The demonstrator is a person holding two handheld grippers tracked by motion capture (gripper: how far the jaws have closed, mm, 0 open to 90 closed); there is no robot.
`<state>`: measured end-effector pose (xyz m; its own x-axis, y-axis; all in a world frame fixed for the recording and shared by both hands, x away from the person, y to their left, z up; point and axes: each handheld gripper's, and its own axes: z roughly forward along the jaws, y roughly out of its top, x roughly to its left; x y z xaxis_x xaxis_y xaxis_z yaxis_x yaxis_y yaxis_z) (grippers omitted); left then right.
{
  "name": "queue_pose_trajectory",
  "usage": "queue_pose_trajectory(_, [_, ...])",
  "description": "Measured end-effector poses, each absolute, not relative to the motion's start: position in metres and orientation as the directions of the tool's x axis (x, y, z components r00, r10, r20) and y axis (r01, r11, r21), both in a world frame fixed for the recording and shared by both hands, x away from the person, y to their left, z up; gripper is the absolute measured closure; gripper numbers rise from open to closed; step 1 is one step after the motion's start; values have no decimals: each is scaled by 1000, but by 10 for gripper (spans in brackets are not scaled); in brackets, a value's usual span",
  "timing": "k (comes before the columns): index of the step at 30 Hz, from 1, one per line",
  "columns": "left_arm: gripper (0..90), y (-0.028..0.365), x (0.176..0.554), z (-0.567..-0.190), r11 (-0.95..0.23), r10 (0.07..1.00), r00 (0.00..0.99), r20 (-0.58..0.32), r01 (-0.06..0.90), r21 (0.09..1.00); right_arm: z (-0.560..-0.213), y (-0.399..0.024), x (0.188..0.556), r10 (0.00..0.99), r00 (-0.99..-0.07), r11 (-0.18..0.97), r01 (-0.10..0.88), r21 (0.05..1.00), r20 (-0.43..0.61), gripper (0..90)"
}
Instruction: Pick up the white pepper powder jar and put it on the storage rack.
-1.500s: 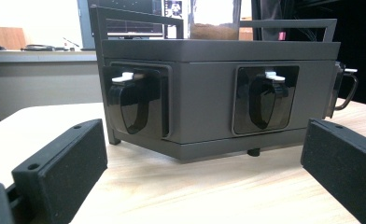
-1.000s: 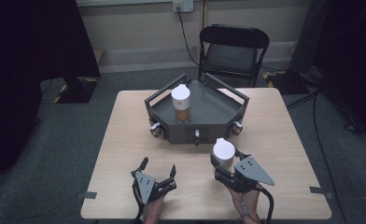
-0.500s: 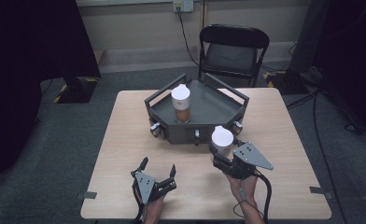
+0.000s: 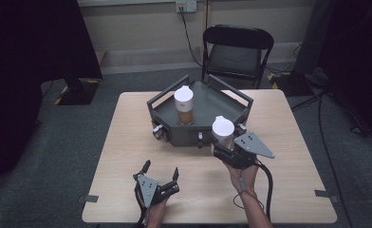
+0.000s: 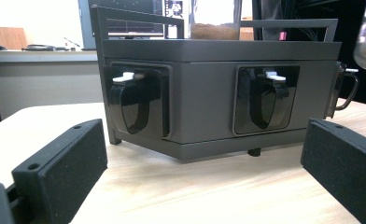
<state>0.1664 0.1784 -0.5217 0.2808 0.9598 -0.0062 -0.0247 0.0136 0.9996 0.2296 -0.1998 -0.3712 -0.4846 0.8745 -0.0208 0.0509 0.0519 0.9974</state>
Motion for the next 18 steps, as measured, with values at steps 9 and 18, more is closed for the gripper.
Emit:
queue_pose_trajectory(9, [0, 178, 166, -522, 14, 961, 277, -7, -25, 1000, -357, -189, 254, 874, -483, 77, 46, 996, -45, 301])
queue_pose_trajectory(18, [0, 178, 166, -522, 13, 961, 276, -6, -25, 1000, -345, -182, 277, 880, -475, 66, 69, 995, -26, 301])
